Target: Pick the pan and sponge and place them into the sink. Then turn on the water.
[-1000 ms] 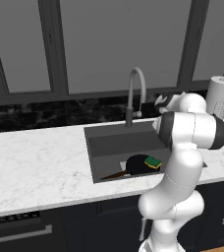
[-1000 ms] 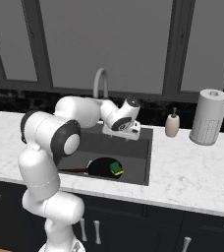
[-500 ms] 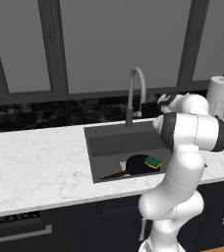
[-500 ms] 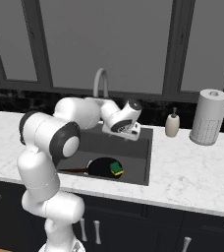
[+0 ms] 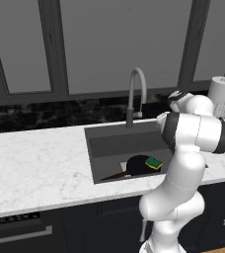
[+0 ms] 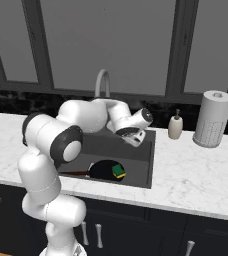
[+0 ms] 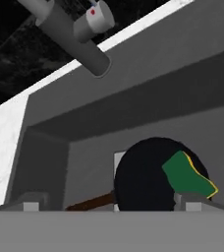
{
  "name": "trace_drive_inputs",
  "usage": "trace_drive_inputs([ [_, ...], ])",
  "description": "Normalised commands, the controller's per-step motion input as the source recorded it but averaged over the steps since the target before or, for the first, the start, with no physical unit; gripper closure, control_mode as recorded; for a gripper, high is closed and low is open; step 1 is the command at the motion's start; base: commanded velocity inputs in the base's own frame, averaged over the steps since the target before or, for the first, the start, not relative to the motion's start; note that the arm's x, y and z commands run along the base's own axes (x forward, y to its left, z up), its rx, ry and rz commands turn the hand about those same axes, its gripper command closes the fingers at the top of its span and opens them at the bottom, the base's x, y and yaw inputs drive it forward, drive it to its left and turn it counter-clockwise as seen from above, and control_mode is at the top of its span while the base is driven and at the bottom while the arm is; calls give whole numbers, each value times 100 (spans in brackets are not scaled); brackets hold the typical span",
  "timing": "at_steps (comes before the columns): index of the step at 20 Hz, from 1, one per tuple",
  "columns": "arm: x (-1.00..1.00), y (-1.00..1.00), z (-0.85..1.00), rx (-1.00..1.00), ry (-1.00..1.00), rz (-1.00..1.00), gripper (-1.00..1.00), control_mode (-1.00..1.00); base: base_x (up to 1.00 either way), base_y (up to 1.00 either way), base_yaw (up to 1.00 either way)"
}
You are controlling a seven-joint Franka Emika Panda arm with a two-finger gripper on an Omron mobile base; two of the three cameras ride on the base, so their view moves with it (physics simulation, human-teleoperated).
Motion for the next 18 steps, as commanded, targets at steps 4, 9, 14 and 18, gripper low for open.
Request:
trace_drive_inputs([
  [4, 3, 0, 6, 26, 0, -18, -100, -100, 0, 0, 0],
  [9, 0, 0, 0, 16, 2, -11, -100, -100, 0, 0, 0],
  [14, 0, 0, 0, 0, 5, 0, -100, -100, 0, 0, 0],
  [18, 0, 0, -2, 0, 0, 0, -100, -100, 0, 0, 0],
])
